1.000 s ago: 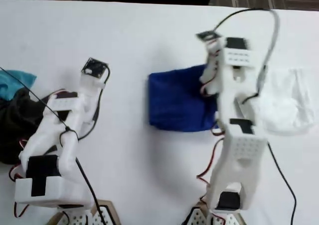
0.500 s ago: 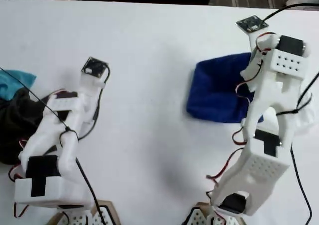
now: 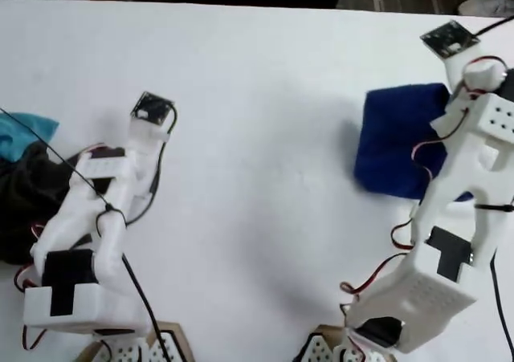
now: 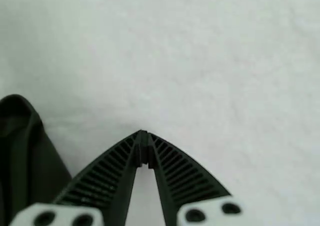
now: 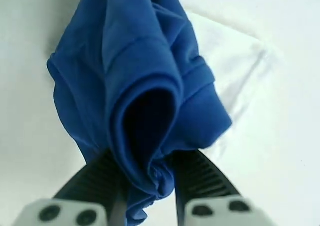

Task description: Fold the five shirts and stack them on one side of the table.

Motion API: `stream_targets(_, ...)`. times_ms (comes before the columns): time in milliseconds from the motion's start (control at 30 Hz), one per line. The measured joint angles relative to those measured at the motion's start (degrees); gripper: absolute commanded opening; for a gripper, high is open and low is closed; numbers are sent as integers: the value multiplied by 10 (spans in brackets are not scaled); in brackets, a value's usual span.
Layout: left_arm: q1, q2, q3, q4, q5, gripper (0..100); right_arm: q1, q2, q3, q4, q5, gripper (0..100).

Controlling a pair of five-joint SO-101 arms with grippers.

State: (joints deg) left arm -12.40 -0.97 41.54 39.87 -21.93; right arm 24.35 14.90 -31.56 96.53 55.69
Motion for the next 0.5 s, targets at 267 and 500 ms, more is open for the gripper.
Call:
stream_targets(267, 0, 0, 0, 0, 0, 26, 52, 0, 0, -53, 32, 20)
stream_targets(500, 0, 0, 0, 0, 0, 26, 69, 1, 0, -82, 32, 20)
